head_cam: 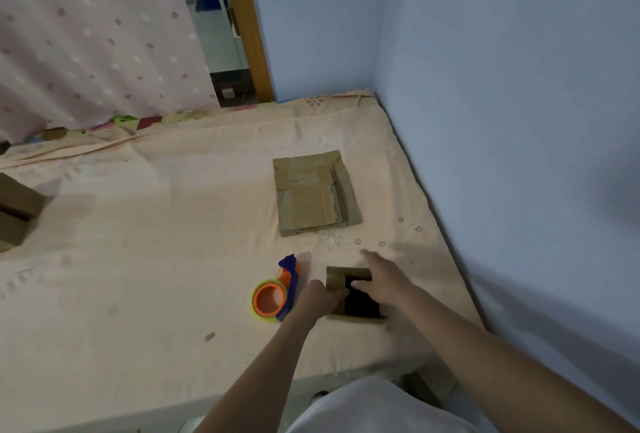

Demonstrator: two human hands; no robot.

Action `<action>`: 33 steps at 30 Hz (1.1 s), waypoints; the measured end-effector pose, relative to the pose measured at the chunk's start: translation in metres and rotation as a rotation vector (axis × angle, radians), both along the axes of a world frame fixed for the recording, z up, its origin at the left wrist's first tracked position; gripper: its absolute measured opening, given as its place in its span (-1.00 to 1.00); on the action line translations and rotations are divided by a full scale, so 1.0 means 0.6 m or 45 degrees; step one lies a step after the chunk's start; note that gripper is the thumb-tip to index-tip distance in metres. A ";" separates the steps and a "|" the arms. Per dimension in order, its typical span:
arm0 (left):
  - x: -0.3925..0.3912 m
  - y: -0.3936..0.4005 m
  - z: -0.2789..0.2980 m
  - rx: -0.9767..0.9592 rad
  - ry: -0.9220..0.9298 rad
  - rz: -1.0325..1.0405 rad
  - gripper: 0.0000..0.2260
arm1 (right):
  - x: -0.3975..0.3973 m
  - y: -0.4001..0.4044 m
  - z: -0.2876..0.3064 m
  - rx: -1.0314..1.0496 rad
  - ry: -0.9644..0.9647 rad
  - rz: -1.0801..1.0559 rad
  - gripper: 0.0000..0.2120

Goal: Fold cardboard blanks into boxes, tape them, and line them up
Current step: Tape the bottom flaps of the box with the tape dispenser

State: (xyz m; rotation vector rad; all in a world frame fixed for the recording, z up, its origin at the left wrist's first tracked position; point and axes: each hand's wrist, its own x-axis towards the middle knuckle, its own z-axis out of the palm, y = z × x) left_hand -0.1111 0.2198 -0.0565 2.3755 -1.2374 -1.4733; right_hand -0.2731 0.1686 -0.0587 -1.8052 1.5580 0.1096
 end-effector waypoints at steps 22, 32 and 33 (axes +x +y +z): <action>-0.007 -0.002 -0.018 -0.051 0.023 -0.047 -0.66 | -0.048 0.047 -0.031 0.323 -0.356 -0.714 -0.68; 0.074 0.021 -0.030 0.114 0.636 0.152 -0.65 | -0.061 0.047 -0.033 0.326 -0.294 -0.672 -0.71; 0.073 0.024 -0.033 0.114 0.645 0.175 -0.65 | -0.061 0.047 -0.032 0.330 -0.296 -0.669 -0.71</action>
